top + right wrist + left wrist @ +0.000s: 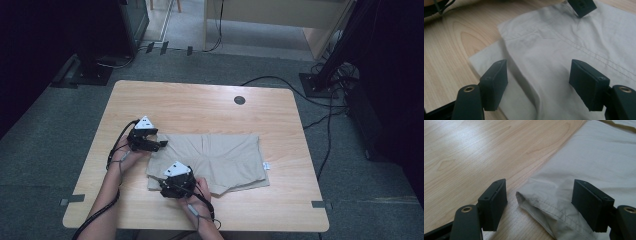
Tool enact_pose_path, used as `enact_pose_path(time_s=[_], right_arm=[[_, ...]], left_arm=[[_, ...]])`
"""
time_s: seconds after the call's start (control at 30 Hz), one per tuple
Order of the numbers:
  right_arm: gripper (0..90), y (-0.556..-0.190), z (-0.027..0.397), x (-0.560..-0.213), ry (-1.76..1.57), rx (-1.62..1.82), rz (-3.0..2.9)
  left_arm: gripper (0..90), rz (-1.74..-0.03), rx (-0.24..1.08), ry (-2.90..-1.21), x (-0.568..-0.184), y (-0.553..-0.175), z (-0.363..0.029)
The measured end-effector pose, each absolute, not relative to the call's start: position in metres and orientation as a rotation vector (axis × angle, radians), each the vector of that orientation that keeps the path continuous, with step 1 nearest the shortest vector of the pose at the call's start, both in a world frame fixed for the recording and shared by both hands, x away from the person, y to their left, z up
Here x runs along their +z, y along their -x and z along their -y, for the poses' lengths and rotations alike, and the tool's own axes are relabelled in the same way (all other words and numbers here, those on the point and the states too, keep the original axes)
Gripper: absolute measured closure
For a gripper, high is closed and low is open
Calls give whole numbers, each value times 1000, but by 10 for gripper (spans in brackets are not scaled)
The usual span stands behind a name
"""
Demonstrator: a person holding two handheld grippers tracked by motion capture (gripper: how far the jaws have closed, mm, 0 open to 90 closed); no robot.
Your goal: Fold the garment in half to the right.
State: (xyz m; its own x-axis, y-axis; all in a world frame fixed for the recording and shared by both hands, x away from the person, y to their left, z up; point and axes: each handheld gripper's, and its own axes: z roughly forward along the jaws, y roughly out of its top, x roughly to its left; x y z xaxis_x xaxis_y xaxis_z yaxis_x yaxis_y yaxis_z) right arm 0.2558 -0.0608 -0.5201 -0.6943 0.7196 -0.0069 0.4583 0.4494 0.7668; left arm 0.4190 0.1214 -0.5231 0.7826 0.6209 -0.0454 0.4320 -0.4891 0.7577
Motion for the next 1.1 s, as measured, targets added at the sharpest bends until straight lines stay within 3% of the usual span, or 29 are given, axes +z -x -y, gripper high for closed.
enact_pose_path(time_s=[1.1], right_arm=[[330, -249, 27, -522, -944, 1057, -2439]], left_arm=[[315, -757, 292, -2167, -523, -417, -122]])
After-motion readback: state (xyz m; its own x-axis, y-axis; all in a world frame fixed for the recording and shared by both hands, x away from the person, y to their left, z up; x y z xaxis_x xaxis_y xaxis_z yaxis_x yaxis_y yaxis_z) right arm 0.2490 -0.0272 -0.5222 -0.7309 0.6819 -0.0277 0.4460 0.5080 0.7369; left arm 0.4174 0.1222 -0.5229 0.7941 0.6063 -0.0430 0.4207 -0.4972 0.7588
